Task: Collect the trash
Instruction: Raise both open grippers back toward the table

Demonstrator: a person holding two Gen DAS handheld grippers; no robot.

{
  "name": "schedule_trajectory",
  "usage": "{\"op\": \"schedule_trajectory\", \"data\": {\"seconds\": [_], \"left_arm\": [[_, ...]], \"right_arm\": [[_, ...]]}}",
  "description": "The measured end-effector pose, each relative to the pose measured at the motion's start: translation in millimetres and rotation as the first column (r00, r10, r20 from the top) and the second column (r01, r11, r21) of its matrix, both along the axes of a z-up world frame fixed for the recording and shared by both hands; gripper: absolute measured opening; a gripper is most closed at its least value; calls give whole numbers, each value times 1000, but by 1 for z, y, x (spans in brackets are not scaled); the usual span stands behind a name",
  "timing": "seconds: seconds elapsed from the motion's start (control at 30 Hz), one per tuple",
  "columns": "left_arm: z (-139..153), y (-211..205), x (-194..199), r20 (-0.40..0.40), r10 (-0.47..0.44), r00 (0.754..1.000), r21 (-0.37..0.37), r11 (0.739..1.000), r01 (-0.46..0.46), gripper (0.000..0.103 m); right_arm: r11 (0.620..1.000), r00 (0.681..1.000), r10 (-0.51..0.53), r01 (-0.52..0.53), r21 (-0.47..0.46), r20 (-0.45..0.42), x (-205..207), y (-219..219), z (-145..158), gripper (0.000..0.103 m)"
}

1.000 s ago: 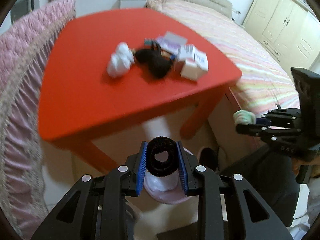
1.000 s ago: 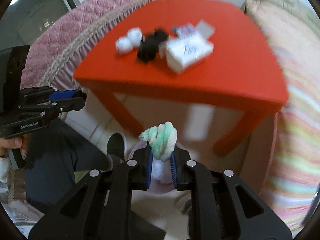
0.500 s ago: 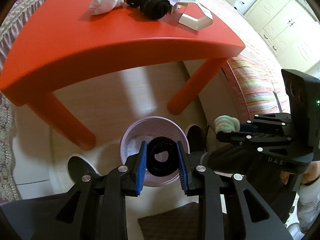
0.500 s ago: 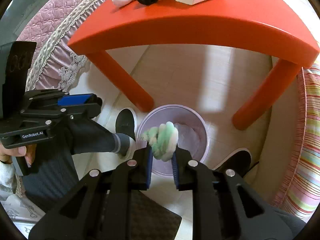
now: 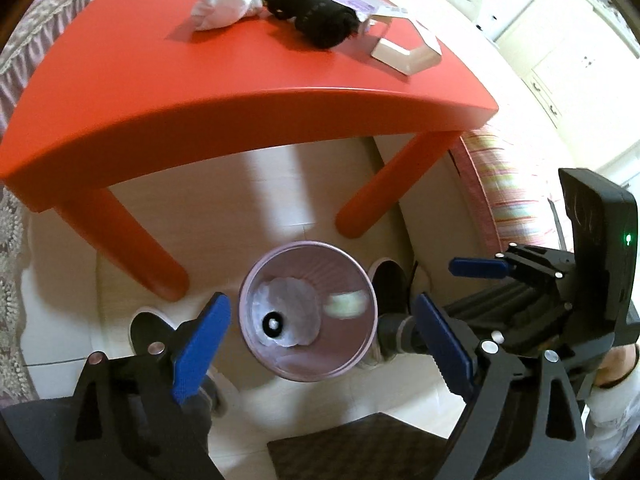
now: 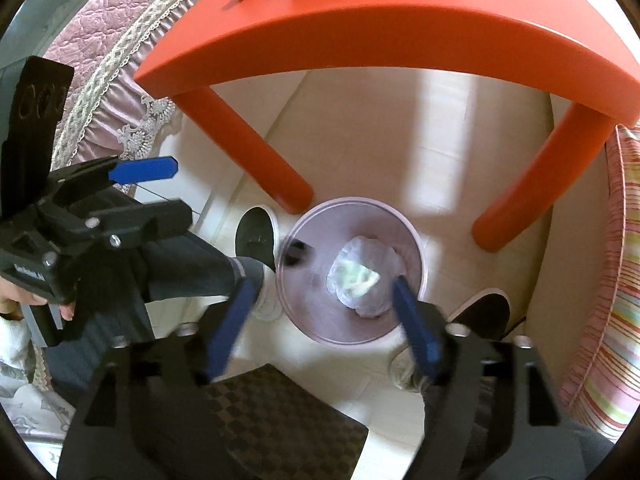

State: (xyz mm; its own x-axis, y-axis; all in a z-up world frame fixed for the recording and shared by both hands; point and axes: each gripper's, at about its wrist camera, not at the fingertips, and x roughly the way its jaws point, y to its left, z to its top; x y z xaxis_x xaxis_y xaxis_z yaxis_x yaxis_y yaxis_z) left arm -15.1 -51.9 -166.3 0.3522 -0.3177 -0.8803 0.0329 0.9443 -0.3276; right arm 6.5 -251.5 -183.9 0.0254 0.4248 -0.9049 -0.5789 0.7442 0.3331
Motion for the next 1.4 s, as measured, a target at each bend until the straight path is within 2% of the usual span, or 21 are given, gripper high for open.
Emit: {"op": "schedule_trajectory", "data": {"seconds": [0.4,0.87,1.13,1.4], "left_arm": [[4,6,-1,9,30,1000,20,999,-30,94],[15,11,-5,39,21,999,48,999,-23,95],[35,23,-1,73,30,997,57,998,-34,95],[70,41,13,135,37,990,88,995,-49,95]], "right_arm": [[1000,1000,-19,19,8,8,0,-4,5,93],[998,998,-54,53,28,36,4,-15,17,95],[996,995,-63,58,66,78,13,-21,46,95],[996,983,-41,26,84,179,39,-24,95,95]]}}
